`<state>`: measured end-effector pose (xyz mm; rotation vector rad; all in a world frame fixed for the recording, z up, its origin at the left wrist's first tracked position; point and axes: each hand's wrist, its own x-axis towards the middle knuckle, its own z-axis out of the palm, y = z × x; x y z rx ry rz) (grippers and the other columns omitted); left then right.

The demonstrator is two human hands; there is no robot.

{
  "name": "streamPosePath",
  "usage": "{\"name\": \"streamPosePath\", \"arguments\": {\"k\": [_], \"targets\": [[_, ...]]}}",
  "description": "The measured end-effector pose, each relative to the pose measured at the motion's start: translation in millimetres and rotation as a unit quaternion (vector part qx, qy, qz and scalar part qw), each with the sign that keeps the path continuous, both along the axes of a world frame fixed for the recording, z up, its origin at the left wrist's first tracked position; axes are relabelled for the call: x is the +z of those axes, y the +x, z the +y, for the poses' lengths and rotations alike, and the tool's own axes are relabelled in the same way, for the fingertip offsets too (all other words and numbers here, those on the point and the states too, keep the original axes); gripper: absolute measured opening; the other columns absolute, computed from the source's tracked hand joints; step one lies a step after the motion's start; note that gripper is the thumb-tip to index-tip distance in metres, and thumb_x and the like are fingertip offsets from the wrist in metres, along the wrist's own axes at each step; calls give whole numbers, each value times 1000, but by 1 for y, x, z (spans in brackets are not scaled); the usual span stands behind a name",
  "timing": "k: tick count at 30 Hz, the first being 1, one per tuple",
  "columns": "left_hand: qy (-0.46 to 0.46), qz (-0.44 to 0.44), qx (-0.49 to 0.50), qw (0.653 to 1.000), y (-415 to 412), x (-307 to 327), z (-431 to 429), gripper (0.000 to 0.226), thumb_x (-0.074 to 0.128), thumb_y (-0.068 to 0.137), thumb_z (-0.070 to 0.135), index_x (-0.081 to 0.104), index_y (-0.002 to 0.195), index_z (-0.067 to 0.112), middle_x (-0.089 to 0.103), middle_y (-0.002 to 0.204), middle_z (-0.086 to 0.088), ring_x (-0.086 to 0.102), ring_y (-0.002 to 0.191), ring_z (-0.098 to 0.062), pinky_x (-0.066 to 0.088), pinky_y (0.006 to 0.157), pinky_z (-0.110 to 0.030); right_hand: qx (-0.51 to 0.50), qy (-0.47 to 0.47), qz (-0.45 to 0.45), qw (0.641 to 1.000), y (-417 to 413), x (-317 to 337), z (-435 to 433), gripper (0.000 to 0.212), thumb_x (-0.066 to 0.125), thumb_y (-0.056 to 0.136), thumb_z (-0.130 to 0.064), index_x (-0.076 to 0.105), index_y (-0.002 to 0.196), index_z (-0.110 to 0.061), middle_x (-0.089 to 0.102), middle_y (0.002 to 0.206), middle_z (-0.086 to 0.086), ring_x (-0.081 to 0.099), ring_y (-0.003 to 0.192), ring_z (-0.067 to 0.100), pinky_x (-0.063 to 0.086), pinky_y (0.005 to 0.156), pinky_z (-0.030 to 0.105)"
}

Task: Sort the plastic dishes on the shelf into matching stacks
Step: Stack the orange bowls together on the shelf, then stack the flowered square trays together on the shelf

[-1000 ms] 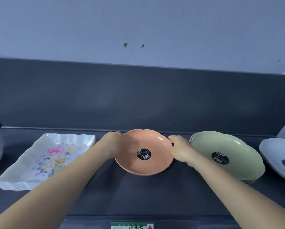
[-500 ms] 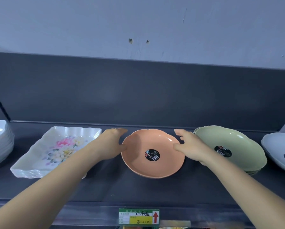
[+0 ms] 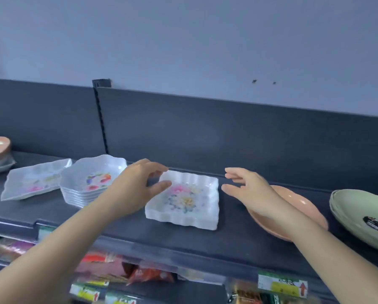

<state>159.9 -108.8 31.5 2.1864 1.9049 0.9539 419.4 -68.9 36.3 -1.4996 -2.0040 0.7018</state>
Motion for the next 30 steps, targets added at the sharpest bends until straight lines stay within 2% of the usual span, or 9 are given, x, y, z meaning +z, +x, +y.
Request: {"name": "streamPosePath", "arguments": {"k": [4, 7, 10, 13, 17, 18, 20, 23, 30], "targets": [[8, -23, 78, 997, -96, 3, -43, 33, 68, 84, 35, 67, 114, 20, 52, 87, 20, 55, 90, -9, 42, 81, -23, 46, 11, 7, 999, -88, 5, -17, 51, 63, 89, -29, 47, 138, -24, 54, 131, -10, 47, 126, 8, 38, 101, 25], [17, -19, 118, 993, -160, 4, -77, 37, 69, 83, 36, 66, 115, 19, 56, 92, 12, 55, 92, -10, 42, 82, -26, 82, 17, 20, 996, -147, 9, -32, 50, 62, 89, -29, 47, 137, -26, 54, 129, -12, 46, 126, 7, 42, 93, 24], [19, -2, 156, 988, -214, 7, -107, 36, 69, 83, 36, 66, 115, 18, 56, 92, 11, 55, 92, -11, 39, 80, -25, 110, 29, 19, 993, -198, 15, -44, 51, 63, 89, -30, 47, 137, -25, 55, 132, -11, 48, 125, 6, 38, 103, 26], [15, 13, 191, 981, -258, 11, -130, 38, 67, 84, 36, 65, 117, 18, 62, 101, 6, 58, 95, -12, 46, 85, -28, 140, 41, 13, 989, -245, 24, -51, 52, 64, 88, -31, 47, 137, -23, 55, 132, -9, 49, 125, 9, 39, 107, 32], [16, 18, 238, 971, -303, 10, -151, 35, 68, 84, 32, 67, 115, 16, 62, 102, 2, 57, 91, -13, 44, 84, -27, 186, 46, 6, 981, -303, 31, -50, 54, 63, 89, -27, 45, 140, -21, 54, 133, -6, 46, 128, 10, 43, 93, 19], [14, 20, 247, 969, -313, 9, -154, 34, 68, 84, 32, 67, 115, 16, 60, 99, 4, 56, 90, -14, 42, 82, -26, 196, 45, 0, 979, -315, 32, -48, 54, 62, 90, -27, 44, 140, -22, 53, 134, -6, 45, 128, 10, 41, 95, 20], [6, 18, 263, 965, -331, 5, -156, 33, 68, 84, 32, 67, 114, 17, 58, 97, 6, 56, 89, -13, 39, 81, -24, 213, 38, -7, 976, -339, 32, -41, 55, 62, 89, -30, 43, 140, -23, 52, 136, -7, 46, 128, 9, 36, 102, 24], [-5, 11, 271, 963, -353, -2, -147, 35, 67, 85, 34, 66, 116, 18, 60, 100, 5, 58, 91, -13, 44, 83, -25, 229, 24, -23, 973, -368, 33, -23, 55, 62, 89, -32, 43, 141, -23, 52, 137, -7, 46, 128, 9, 37, 106, 29], [-61, -5, 270, 961, -386, -24, -75, 40, 63, 88, 36, 61, 123, 17, 64, 113, 1, 56, 96, -13, 40, 85, -22, 239, -34, -70, 968, -427, 25, 58, 62, 62, 89, -33, 38, 144, -21, 49, 140, -5, 47, 127, 13, 41, 105, 32]]}}
